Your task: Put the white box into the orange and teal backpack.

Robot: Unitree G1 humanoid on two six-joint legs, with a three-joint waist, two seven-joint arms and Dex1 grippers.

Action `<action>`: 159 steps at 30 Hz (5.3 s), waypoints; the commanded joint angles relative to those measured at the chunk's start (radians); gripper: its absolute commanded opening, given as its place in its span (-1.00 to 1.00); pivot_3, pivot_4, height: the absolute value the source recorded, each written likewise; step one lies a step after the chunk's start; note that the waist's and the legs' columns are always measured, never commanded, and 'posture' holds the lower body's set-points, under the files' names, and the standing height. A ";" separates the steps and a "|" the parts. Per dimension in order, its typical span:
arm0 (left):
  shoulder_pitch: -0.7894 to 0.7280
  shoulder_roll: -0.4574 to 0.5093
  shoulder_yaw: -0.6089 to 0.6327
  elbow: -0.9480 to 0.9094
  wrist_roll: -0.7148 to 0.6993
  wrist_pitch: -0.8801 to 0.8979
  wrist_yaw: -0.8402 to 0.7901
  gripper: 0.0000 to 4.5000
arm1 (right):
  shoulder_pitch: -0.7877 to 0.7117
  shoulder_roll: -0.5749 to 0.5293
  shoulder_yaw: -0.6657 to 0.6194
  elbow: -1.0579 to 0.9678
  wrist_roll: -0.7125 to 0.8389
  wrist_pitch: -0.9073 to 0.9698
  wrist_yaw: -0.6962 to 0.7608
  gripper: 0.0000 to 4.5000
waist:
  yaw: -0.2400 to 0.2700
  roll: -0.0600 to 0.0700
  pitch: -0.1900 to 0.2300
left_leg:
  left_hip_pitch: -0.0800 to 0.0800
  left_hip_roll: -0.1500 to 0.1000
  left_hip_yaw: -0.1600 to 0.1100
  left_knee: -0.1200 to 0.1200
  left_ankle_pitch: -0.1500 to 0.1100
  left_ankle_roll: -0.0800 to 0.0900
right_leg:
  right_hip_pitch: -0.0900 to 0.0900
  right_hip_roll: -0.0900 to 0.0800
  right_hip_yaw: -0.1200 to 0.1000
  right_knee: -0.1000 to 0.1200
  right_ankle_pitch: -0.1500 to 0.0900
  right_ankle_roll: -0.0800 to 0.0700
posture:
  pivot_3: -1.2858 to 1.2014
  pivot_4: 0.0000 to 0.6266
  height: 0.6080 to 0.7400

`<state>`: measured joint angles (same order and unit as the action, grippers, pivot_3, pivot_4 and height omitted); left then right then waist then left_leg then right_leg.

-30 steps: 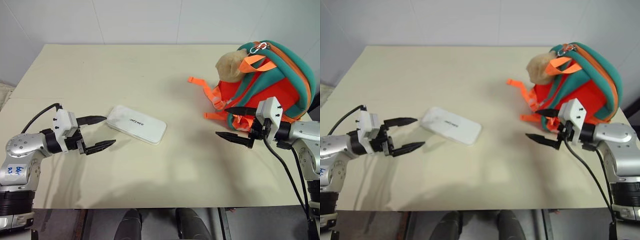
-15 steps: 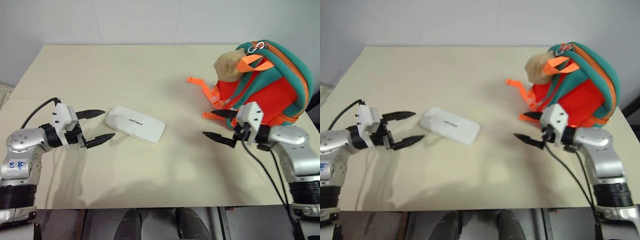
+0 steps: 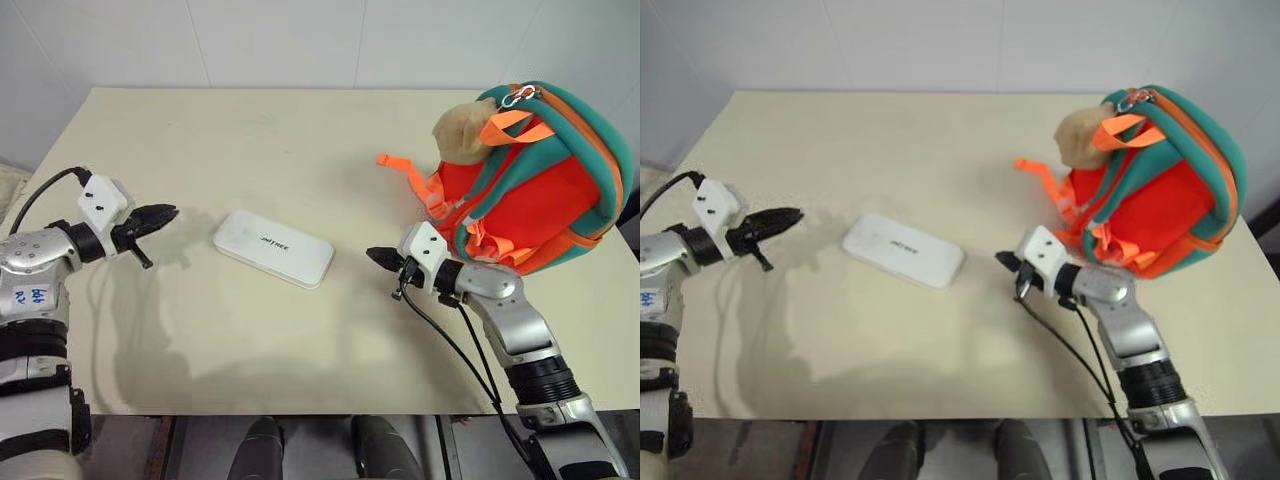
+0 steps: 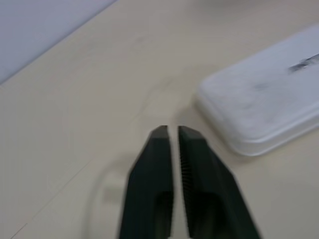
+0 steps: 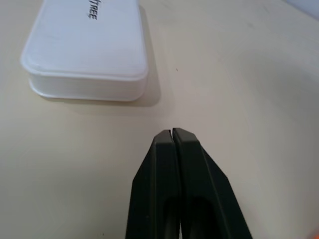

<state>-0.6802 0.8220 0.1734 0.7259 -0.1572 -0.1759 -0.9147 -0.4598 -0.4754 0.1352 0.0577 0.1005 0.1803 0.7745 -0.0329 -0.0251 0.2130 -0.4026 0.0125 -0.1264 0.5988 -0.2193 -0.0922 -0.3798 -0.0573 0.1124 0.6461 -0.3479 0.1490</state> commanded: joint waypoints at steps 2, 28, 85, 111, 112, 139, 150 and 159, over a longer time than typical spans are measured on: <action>-0.035 -0.058 -0.064 0.048 0.072 -0.025 0.054 -1.00 | -0.001 0.051 0.056 -0.025 -0.021 0.019 -0.017 -1.00 | 0.000 0.000 0.000 | 0.000 0.000 0.000 0.000 0.000 0.000 | 0.000 0.000 0.000 0.000 0.000 0.000 | 0.03 -0.52 1.00; 0.249 -0.138 -0.056 -0.300 -0.030 0.177 -0.007 -1.00 | 0.025 0.079 0.112 -0.108 0.011 0.077 0.093 -1.00 | -0.023 -0.001 0.000 | -0.001 0.000 -0.001 -0.001 0.004 -0.002 | -0.006 0.000 0.001 0.009 0.000 0.000 | 0.03 -0.52 1.00; 0.406 0.207 0.003 -0.681 -0.416 1.111 -0.223 -0.05 | 0.075 -0.167 -0.016 -0.214 0.267 0.137 0.407 -0.44 | -0.022 -0.001 0.000 | 0.009 0.003 0.002 -0.014 0.004 -0.002 | 0.003 0.000 0.000 -0.001 -0.003 -0.006 | 0.03 -0.52 1.00; 0.396 0.072 -0.084 -0.645 -0.484 1.269 -0.201 1.00 | 0.100 -0.277 0.087 -0.307 0.311 0.363 0.428 0.98 | -0.001 -0.001 0.000 | 0.009 0.001 0.003 -0.010 0.003 -0.002 | 0.004 -0.002 0.000 -0.003 -0.003 -0.006 | 0.03 -0.52 1.00; 0.394 0.061 -0.079 -0.641 -0.488 1.275 -0.196 1.00 | 0.096 -0.268 0.090 -0.296 0.306 0.354 0.425 0.98 | 0.002 -0.001 0.000 | 0.009 0.001 0.003 -0.010 0.003 -0.002 | 0.005 -0.002 0.000 -0.002 -0.003 -0.006 | 0.03 -0.52 1.00; 0.318 -0.090 0.036 -0.566 -0.665 1.514 -0.139 1.00 | 0.090 -0.204 0.088 -0.299 0.289 0.322 0.389 0.98 | 0.003 0.000 0.000 | 0.008 0.001 0.002 -0.009 0.003 -0.002 | 0.005 -0.002 0.000 -0.003 -0.003 -0.005 | 0.03 -0.52 1.00; 0.315 -0.092 0.065 -0.572 -0.719 1.567 -0.130 0.92 | 0.091 -0.202 0.089 -0.296 0.284 0.311 0.387 1.00 | 0.002 -0.001 0.000 | 0.007 0.001 0.002 -0.008 0.003 -0.002 | 0.004 -0.002 -0.001 -0.003 -0.002 -0.005 | 0.03 -0.52 1.00; 0.358 0.035 0.019 -0.622 -0.754 1.613 -0.231 -0.24 | 0.096 -0.207 0.085 -0.286 0.280 0.298 0.393 1.00 | -0.005 -0.002 0.000 | 0.005 0.002 0.002 -0.009 0.002 -0.004 | 0.002 -0.001 -0.001 -0.004 -0.003 -0.005 | 0.03 -0.52 1.00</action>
<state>-0.3330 0.8407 0.2001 0.1380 -0.8824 1.4294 -1.1158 -0.3668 -0.6816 0.2347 -0.2075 0.3749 0.4988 1.1639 -0.0376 -0.0267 0.2134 -0.3974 0.0141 -0.1246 0.5898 -0.2176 -0.0958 -0.3779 -0.0586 0.1115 0.6419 -0.3506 0.1436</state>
